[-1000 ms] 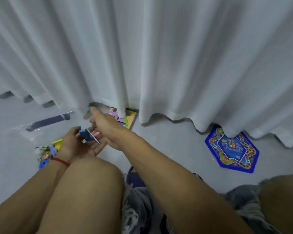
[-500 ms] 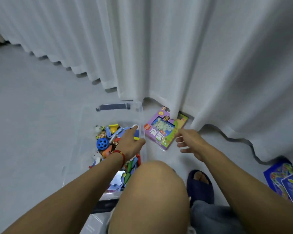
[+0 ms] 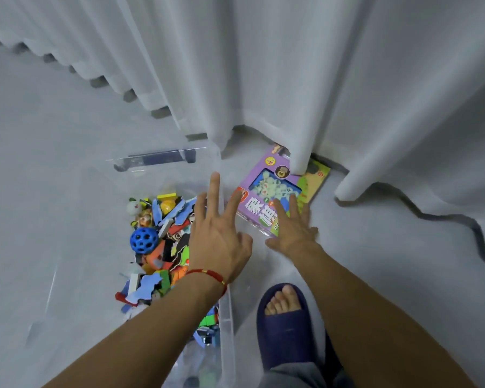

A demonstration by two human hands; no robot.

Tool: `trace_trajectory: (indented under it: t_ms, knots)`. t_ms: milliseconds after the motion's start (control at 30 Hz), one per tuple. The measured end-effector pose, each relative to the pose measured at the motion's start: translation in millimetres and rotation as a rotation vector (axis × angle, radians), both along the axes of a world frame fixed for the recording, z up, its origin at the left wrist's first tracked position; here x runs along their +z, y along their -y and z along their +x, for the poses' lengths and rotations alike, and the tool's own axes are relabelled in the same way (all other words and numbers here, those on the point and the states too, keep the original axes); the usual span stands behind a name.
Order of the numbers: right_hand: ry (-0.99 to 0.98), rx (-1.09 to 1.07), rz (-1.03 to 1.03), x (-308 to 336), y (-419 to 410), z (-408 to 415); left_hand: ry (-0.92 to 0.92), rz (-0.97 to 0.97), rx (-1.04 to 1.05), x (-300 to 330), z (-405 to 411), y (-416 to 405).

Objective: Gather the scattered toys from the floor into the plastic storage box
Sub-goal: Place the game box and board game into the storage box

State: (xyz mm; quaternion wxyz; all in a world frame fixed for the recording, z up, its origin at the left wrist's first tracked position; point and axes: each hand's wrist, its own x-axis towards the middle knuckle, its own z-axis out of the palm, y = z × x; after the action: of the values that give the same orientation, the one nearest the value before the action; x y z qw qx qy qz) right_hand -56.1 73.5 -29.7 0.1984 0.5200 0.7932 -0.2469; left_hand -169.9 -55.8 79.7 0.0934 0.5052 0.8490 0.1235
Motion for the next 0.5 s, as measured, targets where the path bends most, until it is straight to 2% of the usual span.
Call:
trace_trajectory:
  t_ms: [100, 233, 367, 500]
  knots:
    - [0.036, 0.049, 0.096, -18.6, -2.5, -11.1, 0.001, 0.035, -0.013, -1.8, 1.0, -0.1]
    - [-0.056, 0.054, 0.268, -28.7, 6.8, -2.1, -0.011, 0.041, -0.007, -3.3, 0.7, -0.6]
    - [-0.142, 0.042, 0.233, -14.9, 0.4, 10.9, -0.012, 0.020, -0.004, 0.1, 1.0, -0.8]
    - [-0.246, 0.000, 0.115, 28.1, -10.7, 32.2, 0.006, -0.018, 0.009, 8.4, 2.8, -0.1]
